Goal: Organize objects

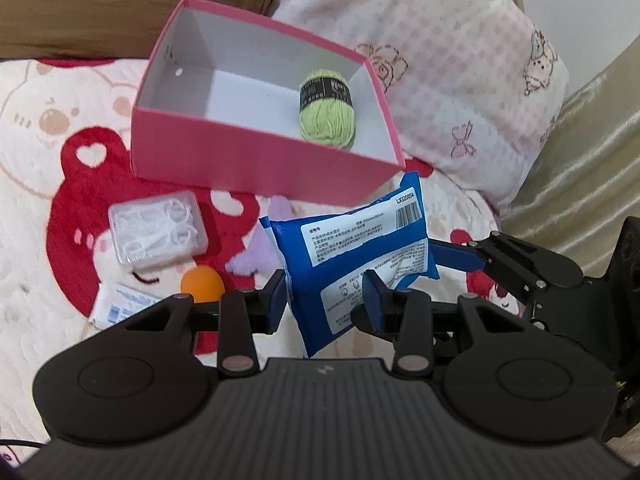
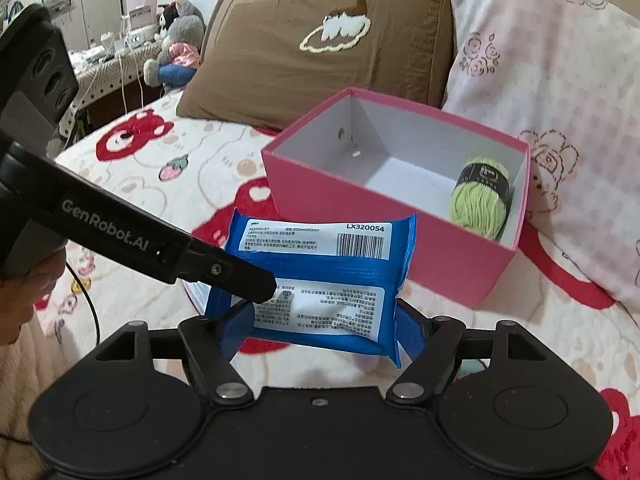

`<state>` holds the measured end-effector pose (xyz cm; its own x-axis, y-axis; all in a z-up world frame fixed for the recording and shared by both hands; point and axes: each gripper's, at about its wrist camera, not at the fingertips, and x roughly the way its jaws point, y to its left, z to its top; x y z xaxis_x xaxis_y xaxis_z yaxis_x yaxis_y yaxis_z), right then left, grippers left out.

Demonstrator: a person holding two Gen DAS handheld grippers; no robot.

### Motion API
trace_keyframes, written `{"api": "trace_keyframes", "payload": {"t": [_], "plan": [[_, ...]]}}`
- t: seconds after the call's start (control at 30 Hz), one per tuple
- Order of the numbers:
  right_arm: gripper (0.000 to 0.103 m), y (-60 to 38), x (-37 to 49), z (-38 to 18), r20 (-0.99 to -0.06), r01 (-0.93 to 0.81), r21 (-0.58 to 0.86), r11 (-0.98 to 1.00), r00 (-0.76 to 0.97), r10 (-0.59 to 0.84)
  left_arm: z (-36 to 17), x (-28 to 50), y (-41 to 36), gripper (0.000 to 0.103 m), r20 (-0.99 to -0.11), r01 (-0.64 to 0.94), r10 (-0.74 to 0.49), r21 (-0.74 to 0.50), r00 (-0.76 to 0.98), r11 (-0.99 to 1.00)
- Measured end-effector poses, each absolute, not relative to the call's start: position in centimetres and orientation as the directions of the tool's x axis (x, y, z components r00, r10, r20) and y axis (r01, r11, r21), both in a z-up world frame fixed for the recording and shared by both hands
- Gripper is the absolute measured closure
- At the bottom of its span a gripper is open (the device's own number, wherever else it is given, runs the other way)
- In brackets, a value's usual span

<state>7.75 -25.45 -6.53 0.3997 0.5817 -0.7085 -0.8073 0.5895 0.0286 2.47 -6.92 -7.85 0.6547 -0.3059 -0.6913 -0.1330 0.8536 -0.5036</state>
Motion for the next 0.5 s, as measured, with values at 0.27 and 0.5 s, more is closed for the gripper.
{"api": "trace_keyframes", "payload": {"t": [0.27,0.5], "plan": [[0.023,-24.2,9.0,-4.5,-0.677,-0.824,0.032,0.566,0.399,0.619,-5.4,4.0,-5.2,0.064,-0.688,-0.173,-0.272,-0.504,0.673,0.846],[0.022,-23.1,11.0,-2.1,-0.668,-0.819,0.037,0.573,0.406,0.624,-2.6,6.7,-4.0,0.064,-0.693,-0.194,-0.25,-0.495,0.677,0.847]]}}
